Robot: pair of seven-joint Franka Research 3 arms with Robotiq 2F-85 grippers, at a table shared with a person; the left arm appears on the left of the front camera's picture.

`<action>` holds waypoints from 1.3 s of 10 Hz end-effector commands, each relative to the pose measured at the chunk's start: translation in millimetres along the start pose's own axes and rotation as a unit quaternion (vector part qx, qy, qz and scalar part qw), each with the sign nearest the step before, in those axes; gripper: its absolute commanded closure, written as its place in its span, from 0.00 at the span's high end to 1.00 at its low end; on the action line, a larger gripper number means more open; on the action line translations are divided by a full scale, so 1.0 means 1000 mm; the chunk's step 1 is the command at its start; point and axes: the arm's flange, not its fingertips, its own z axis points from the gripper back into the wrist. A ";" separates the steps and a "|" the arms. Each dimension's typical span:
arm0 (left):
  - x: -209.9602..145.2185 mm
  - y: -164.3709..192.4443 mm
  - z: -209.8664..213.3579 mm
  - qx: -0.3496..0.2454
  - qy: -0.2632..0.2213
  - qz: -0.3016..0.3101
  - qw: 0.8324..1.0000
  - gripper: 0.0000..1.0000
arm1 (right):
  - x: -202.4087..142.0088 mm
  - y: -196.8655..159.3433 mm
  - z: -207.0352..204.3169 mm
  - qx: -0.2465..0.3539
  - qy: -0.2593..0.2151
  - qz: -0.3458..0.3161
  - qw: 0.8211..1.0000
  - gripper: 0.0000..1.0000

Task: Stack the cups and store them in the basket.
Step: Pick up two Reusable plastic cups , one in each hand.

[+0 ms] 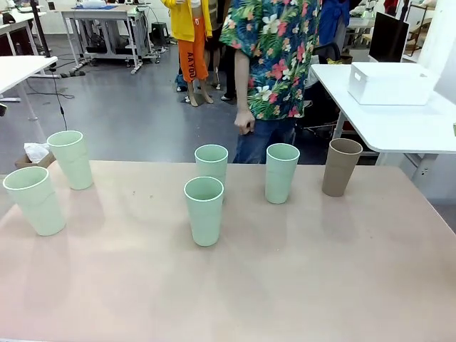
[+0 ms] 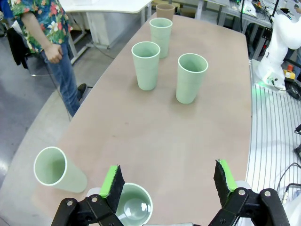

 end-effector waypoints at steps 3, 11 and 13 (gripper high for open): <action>0.000 0.000 0.000 -0.003 -0.006 -0.005 1.000 1.00 | 0.001 -0.002 0.000 0.002 -0.012 0.010 1.000 1.00; 0.000 0.000 0.000 -0.003 -0.006 -0.005 1.000 1.00 | 0.001 -0.002 0.000 0.002 -0.012 0.010 1.000 1.00; 0.000 0.000 0.000 -0.003 -0.006 -0.005 1.000 1.00 | 0.001 -0.002 0.000 0.002 -0.012 0.010 1.000 1.00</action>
